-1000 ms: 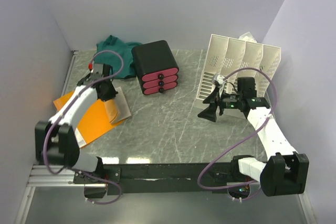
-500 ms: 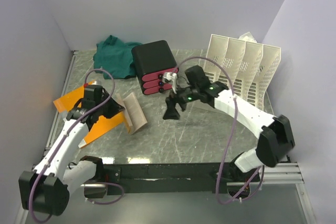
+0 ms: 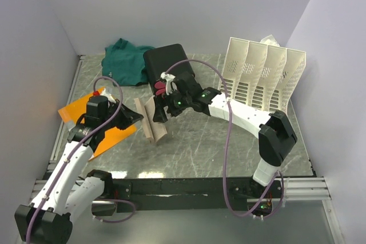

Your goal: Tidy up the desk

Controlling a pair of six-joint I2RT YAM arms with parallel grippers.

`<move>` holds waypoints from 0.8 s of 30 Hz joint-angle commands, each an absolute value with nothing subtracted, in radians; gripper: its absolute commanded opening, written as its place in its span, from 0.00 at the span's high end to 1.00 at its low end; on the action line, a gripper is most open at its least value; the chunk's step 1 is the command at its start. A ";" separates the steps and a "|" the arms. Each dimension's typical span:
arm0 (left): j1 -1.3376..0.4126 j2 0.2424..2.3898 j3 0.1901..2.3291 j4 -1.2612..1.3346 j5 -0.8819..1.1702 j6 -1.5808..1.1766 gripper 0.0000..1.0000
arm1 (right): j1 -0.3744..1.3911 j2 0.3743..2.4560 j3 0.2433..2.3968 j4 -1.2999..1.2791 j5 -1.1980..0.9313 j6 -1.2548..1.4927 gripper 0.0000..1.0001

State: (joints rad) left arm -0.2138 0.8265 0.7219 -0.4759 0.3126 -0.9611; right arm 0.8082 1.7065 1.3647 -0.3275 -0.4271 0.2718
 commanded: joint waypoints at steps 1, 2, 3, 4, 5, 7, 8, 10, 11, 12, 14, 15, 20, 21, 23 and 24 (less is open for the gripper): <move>-0.236 0.799 0.744 -0.390 0.368 -0.989 0.99 | 0.838 1.732 1.416 -0.293 -0.379 0.337 0.01; -0.241 0.795 0.745 -0.387 0.373 -0.992 0.99 | 0.839 1.735 1.410 -0.288 -0.385 0.339 0.04; -0.247 0.793 0.750 -0.388 0.373 -0.994 0.99 | 0.838 1.739 1.408 -0.287 -0.387 0.334 0.12; -0.252 0.790 0.753 -0.384 0.377 -0.994 0.99 | 0.839 1.741 1.408 -0.287 -0.388 0.337 0.17; -0.255 0.782 0.753 -0.383 0.377 -0.999 0.99 | 0.838 1.741 1.405 -0.285 -0.396 0.334 0.24; -0.267 0.772 0.750 -0.374 0.385 -1.005 0.99 | 0.839 1.735 1.398 -0.282 -0.434 0.325 0.55; -0.270 0.770 0.744 -0.361 0.391 -1.005 0.99 | 0.839 1.723 1.393 -0.281 -0.448 0.319 0.68; -0.276 0.767 0.738 -0.347 0.412 -1.006 0.99 | 0.839 1.704 1.385 -0.290 -0.480 0.311 1.00; -0.278 0.765 0.727 -0.327 0.428 -1.009 0.99 | 0.836 1.675 1.384 -0.294 -0.482 0.290 1.00; -0.278 0.762 0.723 -0.307 0.445 -1.002 0.94 | 0.833 1.657 1.379 -0.298 -0.491 0.275 1.00; -0.278 0.741 0.712 -0.269 0.479 -0.999 0.52 | 0.818 1.588 1.359 -0.310 -0.505 0.223 1.00; -0.278 0.730 0.710 -0.255 0.486 -0.983 0.41 | 0.789 1.562 1.353 -0.328 -0.550 0.195 1.00; -0.276 0.647 0.738 -0.184 0.549 -0.924 0.01 | 0.608 1.373 1.252 -0.348 -0.878 0.011 1.00; -0.278 0.638 0.739 -0.135 0.567 -0.899 0.00 | 0.539 1.350 1.214 -0.332 -0.932 0.009 1.00; -0.276 0.632 0.739 -0.103 0.618 -0.882 0.01 | 0.479 1.287 1.184 -0.321 -1.089 -0.012 1.00; -0.278 0.635 0.735 -0.050 0.639 -0.876 0.00 | 0.456 1.266 1.154 -0.299 -1.135 -0.015 1.00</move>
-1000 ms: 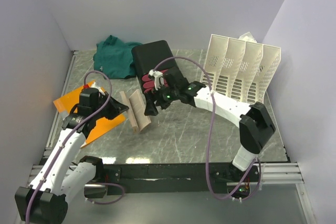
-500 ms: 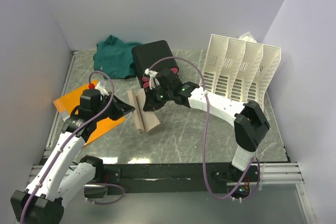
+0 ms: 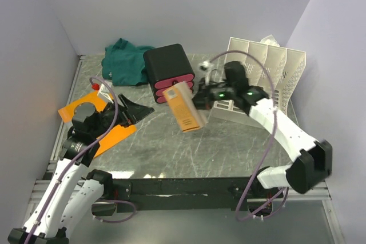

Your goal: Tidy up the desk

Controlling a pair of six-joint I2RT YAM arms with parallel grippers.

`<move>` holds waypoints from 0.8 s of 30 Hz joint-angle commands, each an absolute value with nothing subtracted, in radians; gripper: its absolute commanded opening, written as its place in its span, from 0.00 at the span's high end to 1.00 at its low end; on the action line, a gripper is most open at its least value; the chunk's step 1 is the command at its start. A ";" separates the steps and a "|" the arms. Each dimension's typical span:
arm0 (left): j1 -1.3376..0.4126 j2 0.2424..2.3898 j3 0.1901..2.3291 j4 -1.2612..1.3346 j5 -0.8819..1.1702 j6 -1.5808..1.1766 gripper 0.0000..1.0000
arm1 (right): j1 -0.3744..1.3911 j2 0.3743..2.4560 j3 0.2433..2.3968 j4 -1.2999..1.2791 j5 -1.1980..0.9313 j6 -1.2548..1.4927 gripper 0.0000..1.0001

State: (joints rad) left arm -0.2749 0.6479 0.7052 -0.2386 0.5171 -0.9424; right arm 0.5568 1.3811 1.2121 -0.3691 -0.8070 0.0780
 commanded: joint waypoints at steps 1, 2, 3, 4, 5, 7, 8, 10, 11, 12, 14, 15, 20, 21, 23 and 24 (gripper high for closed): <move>-0.276 0.643 0.724 -0.011 0.681 -0.879 0.01 | 0.412 1.225 1.141 -0.282 -1.193 -0.011 1.00; -0.276 0.649 0.695 0.048 0.713 -0.887 0.00 | 0.394 1.203 1.125 -0.256 -1.297 -0.002 1.00; -0.278 0.669 0.680 0.098 0.794 -0.893 0.01 | 0.376 1.184 1.091 -0.170 -1.352 0.049 1.00; -0.278 0.681 0.654 0.208 0.831 -0.902 0.01 | 0.353 1.151 1.071 -0.108 -1.388 0.145 1.00; -0.282 0.693 0.647 0.256 0.863 -0.916 0.00 | 0.345 1.137 1.052 -0.039 -1.455 0.203 1.00; -0.294 0.727 0.663 0.316 0.910 -0.904 0.01 | 0.334 1.108 1.006 0.125 -1.486 0.323 1.00; -0.319 0.739 0.678 0.310 0.913 -0.861 0.01 | 0.331 1.103 1.000 0.147 -1.494 0.331 1.00; -0.348 0.782 0.730 0.272 0.894 -0.821 0.01 | 0.328 1.089 1.000 0.141 -1.520 0.319 1.00; -0.385 0.799 0.742 0.258 0.891 -0.798 0.01 | 0.327 1.082 1.003 0.132 -1.519 0.313 1.00; -0.406 0.825 0.752 0.258 0.884 -0.792 0.01 | 0.327 1.078 1.009 0.120 -1.532 0.305 1.00; -0.475 0.850 0.767 0.274 0.853 -0.776 0.00 | 0.325 1.075 1.011 0.118 -1.539 0.305 1.00; -0.498 0.873 0.773 0.279 0.842 -0.773 0.01 | 0.325 1.072 1.009 0.114 -1.542 0.304 1.00; -0.655 0.931 0.814 0.347 0.758 -0.766 0.00 | 0.328 1.063 0.974 0.144 -1.534 0.319 1.00; -0.667 0.949 0.822 0.362 0.749 -0.765 0.00 | 0.331 1.058 0.957 0.164 -1.531 0.327 1.00; -0.687 0.966 0.830 0.388 0.739 -0.778 0.12 | 0.334 1.055 0.942 0.178 -1.526 0.337 1.00; -0.687 0.982 0.833 0.411 0.745 -0.784 0.21 | 0.334 1.048 0.925 0.182 -1.523 0.337 1.00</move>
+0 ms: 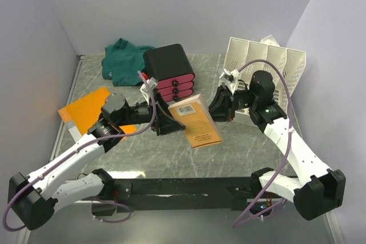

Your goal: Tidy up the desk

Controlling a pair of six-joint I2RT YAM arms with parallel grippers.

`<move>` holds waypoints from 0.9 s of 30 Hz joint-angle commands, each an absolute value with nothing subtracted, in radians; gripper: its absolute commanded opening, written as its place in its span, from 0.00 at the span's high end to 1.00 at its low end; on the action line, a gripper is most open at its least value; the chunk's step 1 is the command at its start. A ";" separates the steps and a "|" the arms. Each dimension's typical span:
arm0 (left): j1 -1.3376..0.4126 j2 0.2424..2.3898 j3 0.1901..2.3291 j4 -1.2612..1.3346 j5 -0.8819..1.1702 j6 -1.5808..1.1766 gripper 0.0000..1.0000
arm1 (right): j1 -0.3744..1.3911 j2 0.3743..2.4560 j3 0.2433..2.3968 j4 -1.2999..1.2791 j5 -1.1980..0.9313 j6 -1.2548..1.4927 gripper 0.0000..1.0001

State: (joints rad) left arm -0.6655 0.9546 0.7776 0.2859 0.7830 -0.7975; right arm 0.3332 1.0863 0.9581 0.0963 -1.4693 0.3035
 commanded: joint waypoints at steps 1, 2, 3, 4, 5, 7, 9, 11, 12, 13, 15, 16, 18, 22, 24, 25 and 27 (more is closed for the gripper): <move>-0.687 0.989 0.838 0.419 0.750 -0.788 0.45 | 0.334 1.045 0.917 0.183 -1.516 0.334 1.00; -0.687 0.995 0.842 0.416 0.752 -0.788 0.59 | 0.336 1.040 0.908 0.184 -1.509 0.333 1.00; -0.687 1.002 0.850 0.396 0.747 -0.782 0.75 | 0.334 1.029 0.893 0.184 -1.502 0.324 1.00; -0.687 1.002 0.854 0.378 0.741 -0.761 0.99 | 0.334 1.022 0.887 0.175 -1.493 0.310 1.00; -0.687 0.997 0.856 0.356 0.727 -0.746 0.99 | 0.334 1.016 0.882 0.157 -1.476 0.286 1.00; -0.687 0.970 0.853 0.284 0.704 -0.677 0.99 | 0.327 0.994 0.894 0.019 -1.438 0.144 0.74; -0.687 0.930 0.867 0.197 0.668 -0.609 0.99 | 0.318 0.976 0.958 -0.268 -1.311 -0.039 0.44; -0.687 0.898 0.876 0.040 0.644 -0.485 0.99 | 0.316 0.968 1.044 -0.464 -1.176 -0.320 0.19; -0.687 0.865 0.879 0.003 0.628 -0.442 0.99 | 0.316 0.980 1.067 -0.582 -1.057 -0.377 0.16; -0.687 0.848 0.879 -0.059 0.611 -0.370 0.99 | 0.318 0.991 1.093 -0.642 -1.001 -0.479 0.08; -0.687 0.807 0.868 -0.170 0.578 -0.296 0.99 | 0.316 1.029 1.155 -0.771 -0.916 -0.541 0.00; -0.687 0.798 0.862 -0.196 0.565 -0.247 0.99 | 0.316 1.037 1.170 -0.811 -0.899 -0.614 0.00; -0.687 0.779 0.853 -0.261 0.557 -0.195 0.99 | 0.318 1.037 1.187 -0.874 -0.928 -0.679 0.00; -0.687 0.773 0.841 -0.295 0.583 -0.127 0.99 | 0.380 1.034 1.197 -0.953 -0.989 -0.765 0.00; -0.687 0.778 0.836 -0.267 0.617 -0.127 0.99 | 0.473 1.043 1.184 -0.922 -0.959 -0.737 0.00; -0.689 0.784 0.838 -0.258 0.624 -0.133 0.99 | 0.492 1.052 1.184 -0.916 -0.947 -0.729 0.00; -0.690 0.807 0.847 -0.244 0.644 -0.135 0.99 | 0.505 1.095 1.218 -0.904 -0.940 -0.701 0.00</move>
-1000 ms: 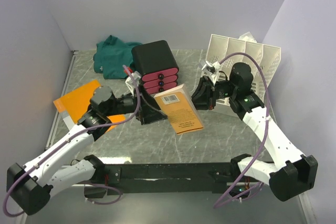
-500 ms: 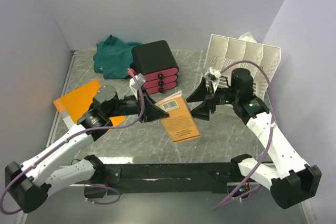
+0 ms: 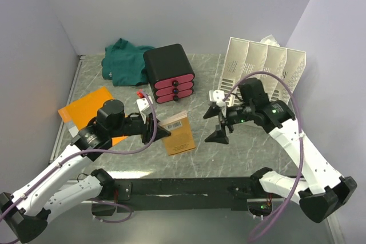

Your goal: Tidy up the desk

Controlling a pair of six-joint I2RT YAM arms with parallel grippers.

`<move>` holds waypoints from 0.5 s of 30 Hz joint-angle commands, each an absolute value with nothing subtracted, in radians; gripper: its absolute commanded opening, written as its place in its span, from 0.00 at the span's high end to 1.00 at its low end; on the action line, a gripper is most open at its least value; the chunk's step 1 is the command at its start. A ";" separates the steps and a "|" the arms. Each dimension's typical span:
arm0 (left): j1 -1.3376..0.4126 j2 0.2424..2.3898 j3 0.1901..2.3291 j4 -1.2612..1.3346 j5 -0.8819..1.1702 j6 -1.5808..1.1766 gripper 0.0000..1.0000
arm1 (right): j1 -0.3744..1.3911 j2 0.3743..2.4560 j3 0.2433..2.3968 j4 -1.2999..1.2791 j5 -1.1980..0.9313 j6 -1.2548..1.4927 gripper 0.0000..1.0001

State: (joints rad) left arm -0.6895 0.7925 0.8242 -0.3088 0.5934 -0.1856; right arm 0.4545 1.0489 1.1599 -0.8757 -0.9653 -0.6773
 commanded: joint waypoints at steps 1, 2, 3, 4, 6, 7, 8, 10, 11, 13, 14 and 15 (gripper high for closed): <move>-0.692 0.818 0.851 -0.236 0.650 -0.141 0.99 | 0.509 1.110 1.236 -0.896 -0.925 -0.689 0.00; -0.695 0.833 0.854 -0.229 0.666 -0.146 0.99 | 0.515 1.138 1.273 -0.888 -0.917 -0.680 0.00; -0.698 0.839 0.856 -0.221 0.667 -0.149 0.99 | 0.528 1.150 1.290 -0.876 -0.904 -0.652 0.00; -0.707 0.844 0.856 -0.200 0.670 -0.159 0.99 | 0.546 1.167 1.320 -0.865 -0.890 -0.635 0.00; -0.729 0.864 0.865 -0.193 0.669 -0.163 0.99 | 0.557 1.210 1.347 -0.848 -0.862 -0.601 0.00; -0.738 0.868 0.868 -0.187 0.667 -0.163 0.99 | 0.560 1.224 1.365 -0.842 -0.859 -0.588 0.00; -0.744 0.877 0.871 -0.183 0.666 -0.164 0.99 | 0.560 1.241 1.373 -0.832 -0.861 -0.572 0.00; -0.762 0.884 0.871 -0.164 0.661 -0.170 0.99 | 0.564 1.255 1.387 -0.839 -0.885 -0.583 0.00; -0.767 0.893 0.870 -0.158 0.664 -0.172 0.99 | 0.574 1.264 1.388 -0.842 -0.894 -0.584 0.00; -0.778 0.907 0.874 -0.155 0.661 -0.167 0.99 | 0.592 1.275 1.393 -0.867 -0.936 -0.603 0.00; -0.782 0.920 0.883 -0.158 0.660 -0.164 0.99 | 0.615 1.281 1.387 -0.870 -0.940 -0.601 0.00; -0.790 0.928 0.888 -0.160 0.660 -0.158 0.99 | 0.626 1.284 1.382 -0.865 -0.934 -0.600 0.00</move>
State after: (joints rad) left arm -0.7696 0.9092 0.8249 -0.2565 0.6312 -0.1699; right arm 0.5747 1.2690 1.3445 -0.8627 -0.8921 -0.6064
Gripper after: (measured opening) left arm 0.264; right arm 0.996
